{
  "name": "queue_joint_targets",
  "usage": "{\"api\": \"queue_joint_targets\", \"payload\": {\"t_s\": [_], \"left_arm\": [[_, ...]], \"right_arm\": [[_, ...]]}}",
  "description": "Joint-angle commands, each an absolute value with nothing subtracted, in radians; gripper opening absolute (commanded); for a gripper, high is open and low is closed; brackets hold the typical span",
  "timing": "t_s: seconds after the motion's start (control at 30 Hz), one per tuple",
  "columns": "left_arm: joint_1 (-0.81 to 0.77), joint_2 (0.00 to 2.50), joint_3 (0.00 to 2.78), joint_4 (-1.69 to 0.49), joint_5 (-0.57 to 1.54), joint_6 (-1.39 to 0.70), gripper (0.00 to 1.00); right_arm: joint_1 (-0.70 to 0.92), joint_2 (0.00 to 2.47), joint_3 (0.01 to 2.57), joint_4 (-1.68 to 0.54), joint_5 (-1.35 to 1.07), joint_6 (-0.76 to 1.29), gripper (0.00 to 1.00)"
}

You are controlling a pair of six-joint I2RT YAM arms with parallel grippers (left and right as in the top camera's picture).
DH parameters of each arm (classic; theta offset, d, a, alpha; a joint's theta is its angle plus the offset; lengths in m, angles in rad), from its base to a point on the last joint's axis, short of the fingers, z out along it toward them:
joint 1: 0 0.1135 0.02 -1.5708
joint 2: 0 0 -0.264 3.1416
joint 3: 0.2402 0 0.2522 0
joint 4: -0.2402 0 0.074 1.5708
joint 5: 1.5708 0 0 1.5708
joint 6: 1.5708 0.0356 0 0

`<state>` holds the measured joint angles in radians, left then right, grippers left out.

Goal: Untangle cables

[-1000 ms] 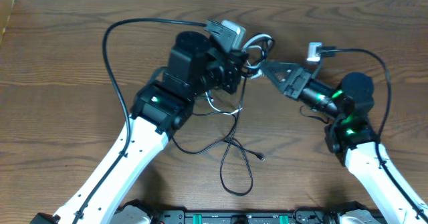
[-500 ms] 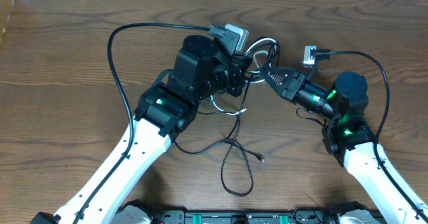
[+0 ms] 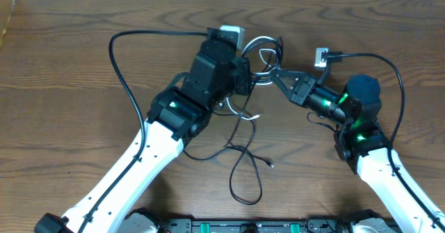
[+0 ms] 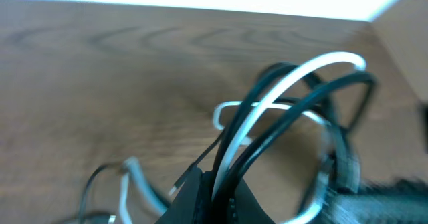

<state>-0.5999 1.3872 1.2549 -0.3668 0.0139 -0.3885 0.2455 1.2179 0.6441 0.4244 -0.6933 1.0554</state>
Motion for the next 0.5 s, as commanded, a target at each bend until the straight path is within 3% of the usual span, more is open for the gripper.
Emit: {"api": "queue_joint_targets", "payload": {"t_s": [0.0,0.23,0.47], "left_arm": [[-0.573,1.397,1.266,-0.43,-0.315,-0.625,0.08],[-0.497,1.422,1.266,-0.581,-0.345,-0.916,0.07],[-0.463,1.425,1.266,-0.681,-0.345,-1.034,0.08]], "right_arm": [[0.235,1.218,0.646,0.423,-0.664,1.023,0.01],[0.233,1.217,0.646,0.553,-0.781,0.881,0.01],[0.233,1.217,0.646,0.645,-0.848,0.828,0.01]]}}
